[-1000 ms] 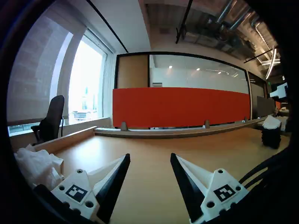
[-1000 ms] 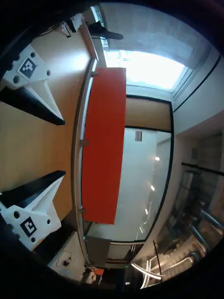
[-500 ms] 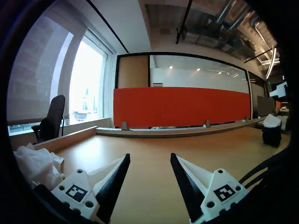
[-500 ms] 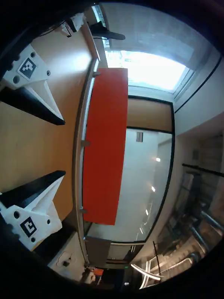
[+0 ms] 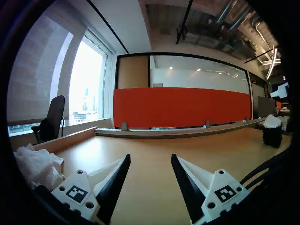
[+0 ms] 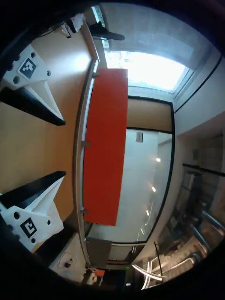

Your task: Fold towel

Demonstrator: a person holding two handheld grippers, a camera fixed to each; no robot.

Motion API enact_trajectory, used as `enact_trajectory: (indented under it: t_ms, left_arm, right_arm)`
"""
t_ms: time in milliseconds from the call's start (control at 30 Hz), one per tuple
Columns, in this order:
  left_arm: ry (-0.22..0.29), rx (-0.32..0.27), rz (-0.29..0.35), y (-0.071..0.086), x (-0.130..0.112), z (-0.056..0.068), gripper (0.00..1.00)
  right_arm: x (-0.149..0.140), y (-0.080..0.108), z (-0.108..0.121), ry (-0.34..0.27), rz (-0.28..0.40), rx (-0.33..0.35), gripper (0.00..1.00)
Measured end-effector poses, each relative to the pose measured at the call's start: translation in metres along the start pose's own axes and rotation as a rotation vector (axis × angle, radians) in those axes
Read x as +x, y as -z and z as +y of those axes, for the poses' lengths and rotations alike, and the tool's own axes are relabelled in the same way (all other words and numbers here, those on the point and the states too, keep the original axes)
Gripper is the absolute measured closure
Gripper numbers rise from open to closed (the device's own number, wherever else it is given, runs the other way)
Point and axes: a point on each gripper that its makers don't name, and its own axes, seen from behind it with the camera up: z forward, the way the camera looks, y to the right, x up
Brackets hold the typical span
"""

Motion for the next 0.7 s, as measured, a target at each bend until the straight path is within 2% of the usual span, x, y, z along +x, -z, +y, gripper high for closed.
enact_trajectory:
  t_ms: [400, 700]
  left_arm:
    - [0.000, 0.000, 0.000, 0.000, -0.001, 0.001, 0.21]
    - [0.000, 0.000, 0.001, -0.001, -0.002, 0.001, 0.21]
  right_arm:
    - [0.013, 0.001, 0.025, -0.003, 0.067, -0.041, 0.07]
    - [-0.009, -0.005, 0.046, -0.044, 0.104, -0.048, 0.07]
